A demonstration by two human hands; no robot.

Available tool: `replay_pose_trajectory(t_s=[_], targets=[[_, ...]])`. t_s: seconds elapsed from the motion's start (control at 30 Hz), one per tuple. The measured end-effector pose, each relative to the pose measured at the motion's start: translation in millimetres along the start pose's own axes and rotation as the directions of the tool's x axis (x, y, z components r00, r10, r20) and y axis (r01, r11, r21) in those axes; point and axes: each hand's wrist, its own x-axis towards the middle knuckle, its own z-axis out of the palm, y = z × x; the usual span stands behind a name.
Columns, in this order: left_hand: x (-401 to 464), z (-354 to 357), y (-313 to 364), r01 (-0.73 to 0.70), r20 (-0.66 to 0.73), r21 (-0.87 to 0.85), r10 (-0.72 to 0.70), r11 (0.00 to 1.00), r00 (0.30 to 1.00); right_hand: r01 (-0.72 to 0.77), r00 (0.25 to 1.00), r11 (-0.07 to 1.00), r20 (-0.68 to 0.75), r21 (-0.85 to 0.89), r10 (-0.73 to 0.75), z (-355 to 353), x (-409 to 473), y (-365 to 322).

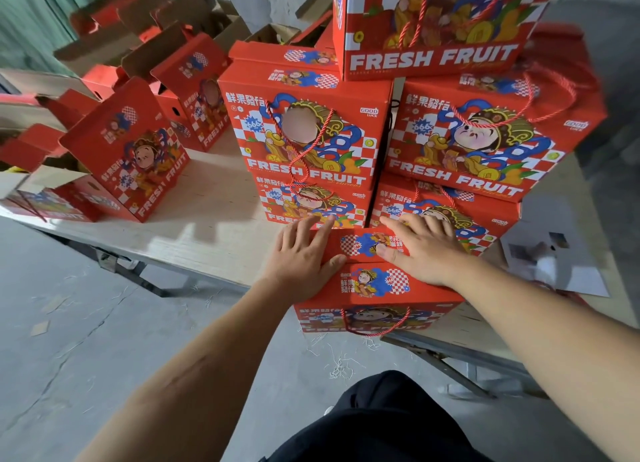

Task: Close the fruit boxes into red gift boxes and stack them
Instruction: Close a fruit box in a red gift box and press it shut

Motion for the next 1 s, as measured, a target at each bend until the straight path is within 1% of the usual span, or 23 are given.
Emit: replay_pose_trajectory(t_s=[0.03,0.07,0.1,0.13,0.17,0.2,0.23,0.27,0.33,0.37,0.47,0.57,0.63,0.67,0.73,0.77,0.83,0.9,0.93,0.97,1.0], targets=[[-8.0,2.5,-0.3,0.054,-0.080,-0.133,-0.065,0.990,0.995,-0.027,0.998,1.000,-0.051,-0.004,0.027,1.7,-5.4,-4.1],[-16.2,5.6,-0.6,0.133,-0.140,-0.282,-0.178,0.950,0.974,-0.053,0.990,0.999,-0.129,0.011,0.054,4.4,-12.2,-8.7],[-24.2,8.5,-0.1,0.238,-0.129,-0.452,-0.327,0.860,0.936,-0.062,0.975,0.997,-0.212,0.045,0.070,8.1,-20.3,-13.4],[-31.1,11.1,0.3,0.348,-0.029,-0.629,-0.469,0.695,0.883,-0.048,0.960,0.996,-0.273,0.081,0.069,12.4,-29.0,-18.4],[-36.3,12.5,1.9,0.430,0.124,-0.764,-0.544,0.481,0.830,-0.021,0.951,0.995,-0.306,0.100,0.051,17.2,-37.9,-24.2],[-39.8,13.9,3.3,0.476,0.269,-0.835,-0.549,0.277,0.791,0.008,0.947,0.995,-0.322,0.096,0.023,21.8,-46.8,-31.0],[-41.0,14.5,4.2,0.492,0.367,-0.862,-0.516,0.125,0.774,0.031,0.943,0.996,-0.333,0.081,-0.003,26.0,-55.4,-38.5],[-40.5,15.1,4.9,0.488,0.405,-0.871,-0.478,0.058,0.779,0.050,0.939,0.996,-0.343,0.072,-0.022,29.7,-63.3,-46.2],[-38.0,15.8,5.8,0.467,0.380,-0.880,-0.465,0.084,0.800,0.086,0.942,0.993,-0.332,0.076,-0.056,34.9,-74.5,-59.8],[-36.5,16.9,5.7,0.460,0.364,-0.883,-0.477,0.098,0.800,0.097,0.952,0.992,-0.297,0.075,-0.070,36.3,-77.6,-64.7],[-34.2,17.3,6.3,0.456,0.365,-0.887,-0.495,0.072,0.789,0.093,0.978,0.994,-0.194,0.051,-0.082,38.5,-81.1,-71.1],[-29.7,15.2,3.1,0.455,0.381,-0.890,-0.508,0.024,0.772,0.043,0.978,0.999,-0.207,0.025,-0.037,34.9,-79.4,-63.9],[-28.2,11.3,0.6,0.477,0.406,-0.879,-0.498,0.018,0.766,-0.019,0.980,1.000,-0.196,0.011,0.021,28.3,-78.7,-53.7],[-29.1,10.5,-0.7,0.483,0.423,-0.876,-0.479,0.002,0.769,-0.030,0.981,1.000,-0.192,-0.006,0.028,25.1,-78.2,-49.2],[-35.0,13.8,-2.2,0.426,0.406,-0.903,-0.447,-0.060,0.797,-0.020,0.975,0.999,-0.220,-0.049,0.009,21.2,-78.3,-43.7],[-38.8,16.4,-1.9,0.387,0.386,-0.917,-0.453,-0.096,0.803,-0.012,0.970,0.998,-0.243,-0.064,-0.004,19.7,-77.6,-42.3],[-47.5,17.9,2.1,0.339,0.358,-0.931,-0.507,-0.132,0.784,0.006,0.970,0.998,-0.244,-0.066,-0.022,16.1,-74.5,-41.3],[-53.7,18.6,7.8,0.269,0.281,-0.957,-0.544,-0.105,0.790,0.019,0.979,0.999,-0.203,-0.051,-0.029,10.4,-70.2,-41.0],[-56.7,18.8,12.2,0.232,0.231,-0.970,-0.536,-0.067,0.812,0.024,0.983,0.997,-0.179,-0.066,-0.036,7.1,-67.6,-41.0],[-60.5,19.7,17.0,0.209,0.186,-0.978,-0.512,-0.012,0.839,0.031,0.987,0.995,-0.157,-0.091,-0.045,4.4,-65.3,-41.5],[-63.9,21.4,21.3,0.203,0.132,-0.974,-0.487,0.096,0.863,0.038,0.989,0.993,-0.141,-0.112,-0.053,2.1,-63.3,-42.1]])
